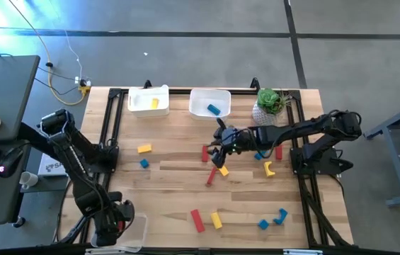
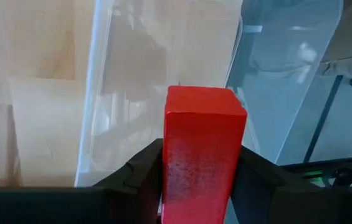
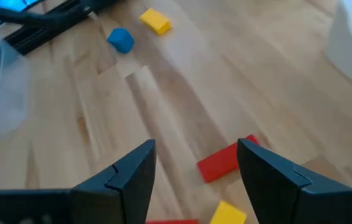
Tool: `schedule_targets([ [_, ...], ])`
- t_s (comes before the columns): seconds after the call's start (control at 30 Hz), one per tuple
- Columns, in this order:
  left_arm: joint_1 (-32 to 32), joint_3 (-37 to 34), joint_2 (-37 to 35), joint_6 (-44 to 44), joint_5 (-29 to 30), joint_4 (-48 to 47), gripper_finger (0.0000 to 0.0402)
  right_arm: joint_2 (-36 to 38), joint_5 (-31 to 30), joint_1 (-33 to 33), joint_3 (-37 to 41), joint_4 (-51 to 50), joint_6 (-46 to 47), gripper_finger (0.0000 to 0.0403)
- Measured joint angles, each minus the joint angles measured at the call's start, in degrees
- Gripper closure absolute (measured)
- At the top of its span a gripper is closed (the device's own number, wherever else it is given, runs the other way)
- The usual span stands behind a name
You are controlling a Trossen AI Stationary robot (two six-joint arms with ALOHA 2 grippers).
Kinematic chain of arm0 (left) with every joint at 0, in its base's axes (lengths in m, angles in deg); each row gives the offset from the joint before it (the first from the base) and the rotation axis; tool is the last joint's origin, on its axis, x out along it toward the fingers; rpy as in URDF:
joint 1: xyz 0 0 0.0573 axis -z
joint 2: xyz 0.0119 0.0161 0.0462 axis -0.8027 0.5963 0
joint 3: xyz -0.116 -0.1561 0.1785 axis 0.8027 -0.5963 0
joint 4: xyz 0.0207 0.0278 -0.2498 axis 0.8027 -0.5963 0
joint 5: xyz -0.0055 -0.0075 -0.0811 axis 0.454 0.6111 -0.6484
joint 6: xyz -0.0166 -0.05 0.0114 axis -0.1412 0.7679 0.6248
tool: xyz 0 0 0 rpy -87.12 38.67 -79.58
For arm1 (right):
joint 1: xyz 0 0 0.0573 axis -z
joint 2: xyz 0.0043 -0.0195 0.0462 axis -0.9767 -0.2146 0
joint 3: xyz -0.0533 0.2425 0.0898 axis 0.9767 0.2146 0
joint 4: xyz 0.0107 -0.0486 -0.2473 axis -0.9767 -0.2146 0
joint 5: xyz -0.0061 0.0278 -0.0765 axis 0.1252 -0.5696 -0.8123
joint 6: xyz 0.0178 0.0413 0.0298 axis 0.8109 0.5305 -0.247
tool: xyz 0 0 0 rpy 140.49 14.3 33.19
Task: Sort & place blocks by color
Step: Put the red block into the transparent bin, then put the blue block into the right white bin
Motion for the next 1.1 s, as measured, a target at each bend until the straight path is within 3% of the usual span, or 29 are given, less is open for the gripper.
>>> schedule_targets([
  [0.43, 0.0, 0.0, 2.0, 0.0, -0.2, 2.3, 0.0252, 0.0, -4.3, -4.5, 0.0, -2.2, 4.6, 0.0192],
  [0.8, -0.6, 0.0, 2.0, -1.9, 0.4, 1.7, 0.0192, 0.0, -4.5, -4.7, 0.0, -12.7, 13.3, 0.0192],
  [1.1, -2.4, 0.0, 1.2, -3.4, 4.2, 1.8, 0.0202, 0.0, -4.5, -4.7, 0.0, -23.2, 19.2, 0.0192],
])
